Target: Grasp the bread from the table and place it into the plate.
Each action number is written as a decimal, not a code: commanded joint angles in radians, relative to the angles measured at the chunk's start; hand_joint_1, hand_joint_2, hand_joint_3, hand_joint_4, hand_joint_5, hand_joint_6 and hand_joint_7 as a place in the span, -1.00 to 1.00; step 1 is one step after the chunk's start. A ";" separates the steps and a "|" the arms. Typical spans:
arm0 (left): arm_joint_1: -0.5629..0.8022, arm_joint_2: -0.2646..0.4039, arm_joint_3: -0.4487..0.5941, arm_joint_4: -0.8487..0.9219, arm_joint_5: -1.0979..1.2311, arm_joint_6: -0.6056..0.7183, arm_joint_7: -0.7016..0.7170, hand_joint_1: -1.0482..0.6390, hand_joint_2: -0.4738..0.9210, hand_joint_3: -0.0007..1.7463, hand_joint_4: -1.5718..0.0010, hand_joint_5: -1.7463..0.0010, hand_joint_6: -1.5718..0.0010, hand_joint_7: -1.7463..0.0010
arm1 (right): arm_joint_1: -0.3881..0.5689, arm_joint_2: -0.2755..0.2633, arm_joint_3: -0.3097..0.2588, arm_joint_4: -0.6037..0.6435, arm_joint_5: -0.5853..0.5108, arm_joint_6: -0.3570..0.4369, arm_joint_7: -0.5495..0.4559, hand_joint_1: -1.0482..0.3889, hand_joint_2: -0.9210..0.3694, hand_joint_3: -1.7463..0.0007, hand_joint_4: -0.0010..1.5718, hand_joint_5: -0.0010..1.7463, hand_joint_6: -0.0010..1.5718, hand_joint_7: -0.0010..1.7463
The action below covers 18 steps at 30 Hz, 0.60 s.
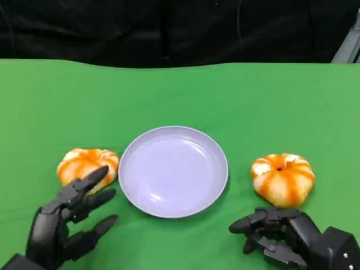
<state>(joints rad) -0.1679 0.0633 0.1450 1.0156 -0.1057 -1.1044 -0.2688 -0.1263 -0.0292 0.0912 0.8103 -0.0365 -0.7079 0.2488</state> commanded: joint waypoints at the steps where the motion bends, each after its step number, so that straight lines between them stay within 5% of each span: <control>1: -0.019 0.041 0.019 -0.005 -0.027 -0.029 -0.029 -0.58 1.00 -0.64 0.27 1.00 0.46 0.99 | 0.007 -0.012 -0.004 0.022 -0.008 0.017 -0.006 0.40 -1.00 0.52 -0.01 0.42 0.38 -0.55; 14: -0.062 0.133 0.032 0.018 0.175 -0.080 0.180 -0.62 1.00 -0.57 0.31 0.99 0.41 0.98 | -0.003 -0.009 -0.007 0.047 -0.003 0.000 -0.001 0.40 -1.00 0.51 -0.01 0.45 0.37 -0.53; 18: -0.070 0.199 -0.008 -0.018 0.424 -0.032 0.401 -0.48 1.00 -0.71 0.33 1.00 0.23 0.94 | -0.007 -0.011 -0.005 0.049 -0.010 -0.001 -0.008 0.40 -1.00 0.52 -0.02 0.46 0.37 -0.53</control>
<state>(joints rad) -0.2228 0.1993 0.1602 1.0225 0.1758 -1.1611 -0.0008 -0.1412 -0.0282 0.0907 0.8385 -0.0363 -0.7284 0.2478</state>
